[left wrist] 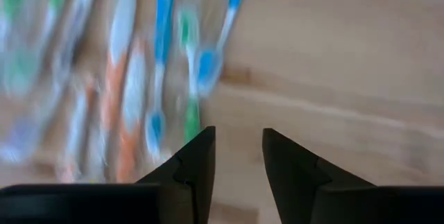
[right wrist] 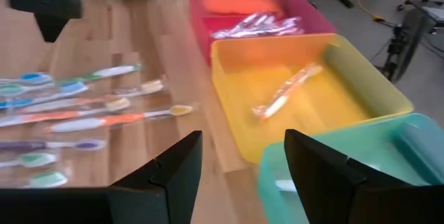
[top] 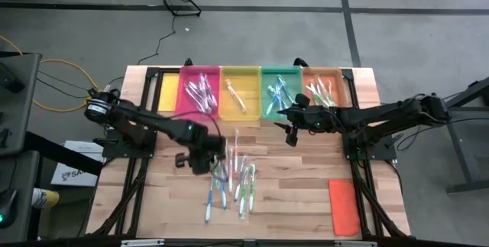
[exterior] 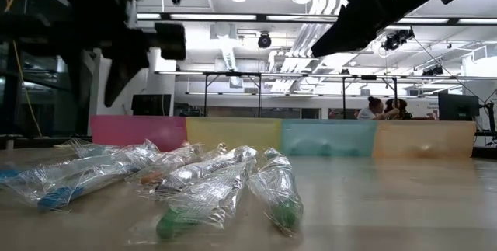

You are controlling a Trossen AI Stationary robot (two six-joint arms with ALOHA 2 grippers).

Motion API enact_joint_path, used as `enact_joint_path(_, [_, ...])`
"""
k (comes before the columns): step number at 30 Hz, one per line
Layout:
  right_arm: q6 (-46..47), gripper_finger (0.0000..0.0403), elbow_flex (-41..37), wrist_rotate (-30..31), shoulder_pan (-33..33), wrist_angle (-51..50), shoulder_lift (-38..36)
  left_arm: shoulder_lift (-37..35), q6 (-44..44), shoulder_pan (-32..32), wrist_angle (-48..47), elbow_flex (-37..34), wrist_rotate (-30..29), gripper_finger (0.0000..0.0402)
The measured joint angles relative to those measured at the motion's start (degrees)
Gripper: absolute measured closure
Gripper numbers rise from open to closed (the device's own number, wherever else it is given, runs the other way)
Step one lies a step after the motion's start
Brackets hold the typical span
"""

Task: Pick & Place Toothbrushes
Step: Put the blue toothbrush into the green bin

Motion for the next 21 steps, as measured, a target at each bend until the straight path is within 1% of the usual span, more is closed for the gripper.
enact_joint_path(7, [2.5, 0.0204, 0.0, 0.0, 3.1, -0.1, 0.0, 0.0, -0.1, -10.6, 7.2, 0.0, -8.2, 0.0286])
enact_joint_path(12, [2.7, 0.0204, 0.0, 0.0, 5.1, -0.1, 0.0, 0.2, -0.8, -15.3, 13.7, 0.0, -9.2, 0.0286])
enact_joint_path(14, [2.9, 0.0204, 0.0, 0.0, 5.8, -0.2, 0.0, 1.5, -1.4, -16.7, 15.3, 0.1, -9.4, 0.0283])
enact_joint_path(18, [4.7, 0.0204, 0.0, 0.0, 6.7, -0.5, 0.0, 5.3, -1.3, -19.7, 17.1, 0.1, -10.6, 0.0258])
enact_joint_path(21, [5.6, 0.0204, 0.0, 0.0, 7.6, -0.7, 0.0, 8.1, -0.3, -21.6, 17.6, 0.0, -14.6, 0.0233])
